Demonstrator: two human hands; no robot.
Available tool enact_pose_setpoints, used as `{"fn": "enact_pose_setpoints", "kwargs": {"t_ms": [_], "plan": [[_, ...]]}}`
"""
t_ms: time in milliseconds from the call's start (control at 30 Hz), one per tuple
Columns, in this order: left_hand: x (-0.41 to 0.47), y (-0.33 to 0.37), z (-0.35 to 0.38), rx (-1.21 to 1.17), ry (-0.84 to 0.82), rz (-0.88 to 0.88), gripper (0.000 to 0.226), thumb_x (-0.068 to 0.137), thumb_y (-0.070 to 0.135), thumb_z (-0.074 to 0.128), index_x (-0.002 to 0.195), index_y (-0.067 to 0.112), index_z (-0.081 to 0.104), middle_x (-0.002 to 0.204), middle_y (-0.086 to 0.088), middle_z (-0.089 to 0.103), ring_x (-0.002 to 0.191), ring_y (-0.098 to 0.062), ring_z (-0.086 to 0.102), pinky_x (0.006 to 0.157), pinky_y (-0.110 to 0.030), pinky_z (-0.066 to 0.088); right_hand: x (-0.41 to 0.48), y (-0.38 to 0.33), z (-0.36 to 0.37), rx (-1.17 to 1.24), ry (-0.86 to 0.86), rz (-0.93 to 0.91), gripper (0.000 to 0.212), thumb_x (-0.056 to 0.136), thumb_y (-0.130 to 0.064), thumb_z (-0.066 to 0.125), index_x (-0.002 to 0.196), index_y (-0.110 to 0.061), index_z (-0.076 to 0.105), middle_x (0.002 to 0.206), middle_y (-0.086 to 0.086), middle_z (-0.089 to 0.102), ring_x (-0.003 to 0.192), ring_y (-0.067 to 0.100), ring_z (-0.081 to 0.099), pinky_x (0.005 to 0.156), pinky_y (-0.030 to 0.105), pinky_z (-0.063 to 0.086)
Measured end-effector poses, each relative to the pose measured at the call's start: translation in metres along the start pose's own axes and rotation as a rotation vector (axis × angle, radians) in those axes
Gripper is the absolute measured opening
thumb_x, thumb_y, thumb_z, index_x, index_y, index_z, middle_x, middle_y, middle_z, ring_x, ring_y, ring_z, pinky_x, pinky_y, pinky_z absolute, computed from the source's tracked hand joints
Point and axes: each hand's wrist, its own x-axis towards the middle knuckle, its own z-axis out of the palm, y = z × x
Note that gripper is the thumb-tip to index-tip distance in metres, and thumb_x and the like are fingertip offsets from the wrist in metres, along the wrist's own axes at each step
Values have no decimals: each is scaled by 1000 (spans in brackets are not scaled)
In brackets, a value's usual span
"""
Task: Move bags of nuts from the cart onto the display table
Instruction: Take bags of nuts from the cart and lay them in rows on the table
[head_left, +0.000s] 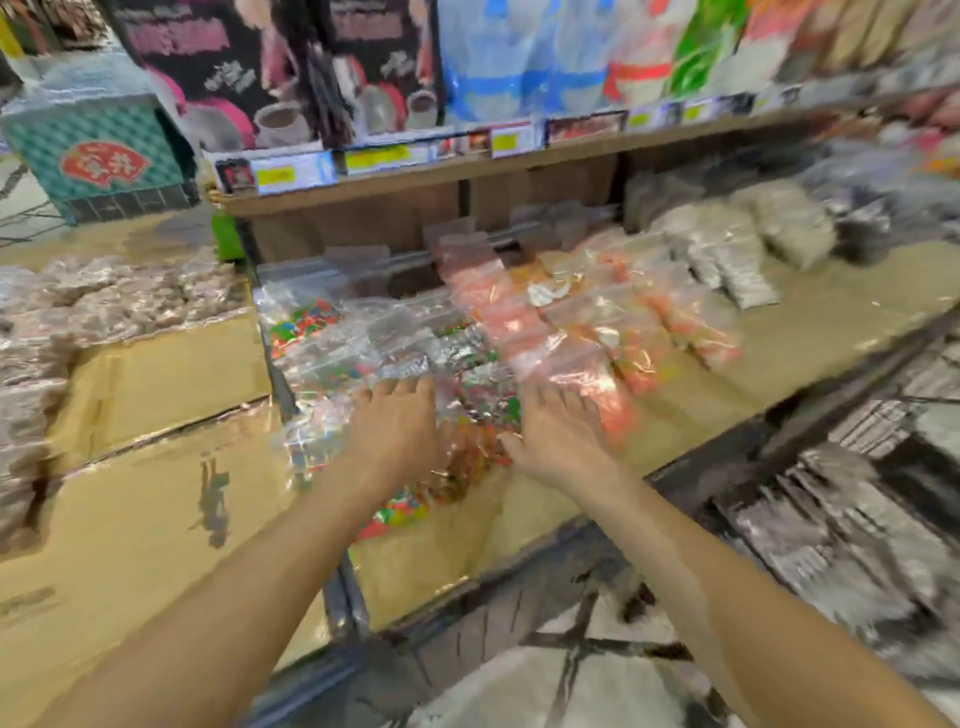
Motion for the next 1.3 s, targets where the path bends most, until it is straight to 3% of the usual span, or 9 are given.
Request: {"fn": "enact_pose_setpoints", "kwargs": {"t_ms": [267,433,700,867,1067,1200,1300], "plan": [[41,166,-3,21,1,309,61,101,55,49,147,15,50,151,-11,59,139,-35,53,111,-45,43,-41,157,-8,57,34,276,66,105,-51,51,158,-15,36,153,12,50,142,37,43,115,51,37],[71,243,12,7,-69,490,69,104,53,46,160,13,38,160,-11,50,147,-35,44,119,-48,37,-58,229,-2,63,-7,438,63,106,-50,47,156,-14,36,156,13,44,142,39,40,116,53,36],[127,356,38,24,-123,793,66,105,56,42,156,14,43,158,-9,51,145,-30,45,121,-44,36,-80,328,5,127,-1,795,66,104,-47,51,160,-15,35,165,12,38,153,38,33,125,58,30],[149,416,43,3,-193,907,59,106,51,47,151,13,47,147,-10,59,137,-32,53,113,-45,43,-92,367,7,144,-5,965,67,104,-40,56,161,-15,32,168,14,33,158,38,25,129,59,23],[169,474,79,26,-260,1017,56,105,52,44,143,12,53,142,-11,63,129,-31,58,106,-46,50,-97,403,24,193,-57,1096,66,104,-49,54,157,-14,37,160,14,43,147,37,41,122,54,35],[173,511,103,106,-315,1067,53,105,48,48,145,13,51,144,-9,60,134,-31,55,107,-47,48,-95,433,52,233,-103,1143,65,104,-50,50,159,-16,35,158,13,45,144,37,42,120,53,37],[180,540,130,161,-365,1081,48,103,48,48,136,13,55,140,-9,62,131,-33,56,107,-49,48,-92,459,74,266,-127,1162,68,105,-49,47,161,-15,30,161,13,42,145,38,42,120,52,36]]}}
